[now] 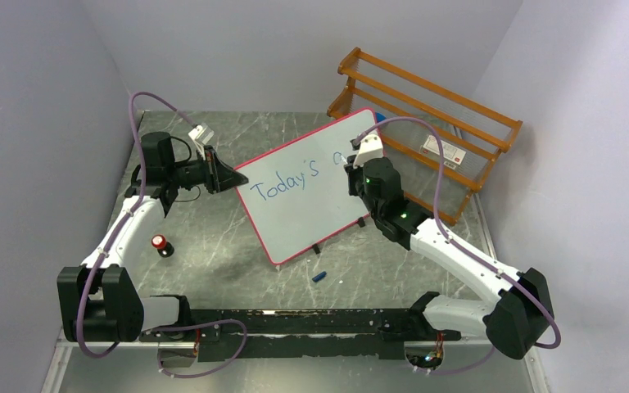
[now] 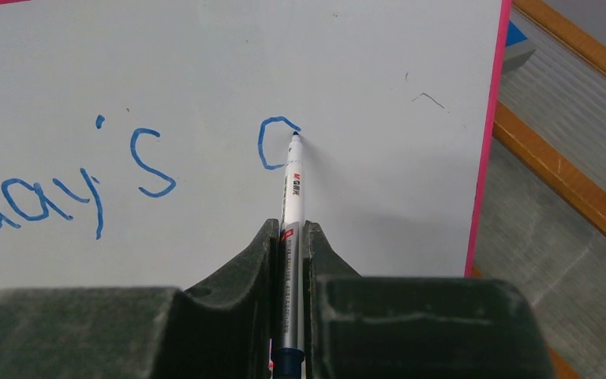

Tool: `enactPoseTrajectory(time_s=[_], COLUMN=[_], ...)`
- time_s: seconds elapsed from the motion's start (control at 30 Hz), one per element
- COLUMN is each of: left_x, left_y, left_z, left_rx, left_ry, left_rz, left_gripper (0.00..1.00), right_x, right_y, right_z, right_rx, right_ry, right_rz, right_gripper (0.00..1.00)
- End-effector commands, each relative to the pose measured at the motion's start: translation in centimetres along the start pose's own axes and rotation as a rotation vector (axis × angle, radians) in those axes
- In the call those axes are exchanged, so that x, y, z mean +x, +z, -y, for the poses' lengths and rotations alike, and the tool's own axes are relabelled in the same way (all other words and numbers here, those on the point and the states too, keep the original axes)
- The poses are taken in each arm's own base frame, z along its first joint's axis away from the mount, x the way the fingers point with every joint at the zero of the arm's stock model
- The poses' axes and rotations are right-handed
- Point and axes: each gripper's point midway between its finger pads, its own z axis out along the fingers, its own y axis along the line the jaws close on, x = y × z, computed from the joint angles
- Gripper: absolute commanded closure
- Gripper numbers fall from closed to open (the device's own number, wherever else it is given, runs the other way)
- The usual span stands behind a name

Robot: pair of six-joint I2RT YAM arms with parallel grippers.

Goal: Write a sentence on the whiteboard

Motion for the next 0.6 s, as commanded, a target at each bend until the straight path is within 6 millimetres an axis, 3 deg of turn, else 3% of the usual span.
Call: enactPoseTrajectory(time_s=[0.0,0.3,0.57], left_x=[1.9,1.9,1.9], left_y=[-0.1,-0.1,-0.1], left_z=[-1.7,-1.7,-1.7], left_rx=[-0.068,-0.07,-0.069], left_ry=[0.007,0.007,0.007], left_rz=[-0.034,-0.035,-0.034], left_gripper=[0.95,0.95,0.95], right_x=[0.6,1.9,1.6], right_y=[-0.5,-0.9,-0.8], right_z=[0.4,0.8,1.5], right_rx=[0.002,0.017,0.062], right_ry=[0.016,0.011,0.012], right_rz=[-0.018,-0.051,-0.041], right_gripper=[1.0,1.0,1.0])
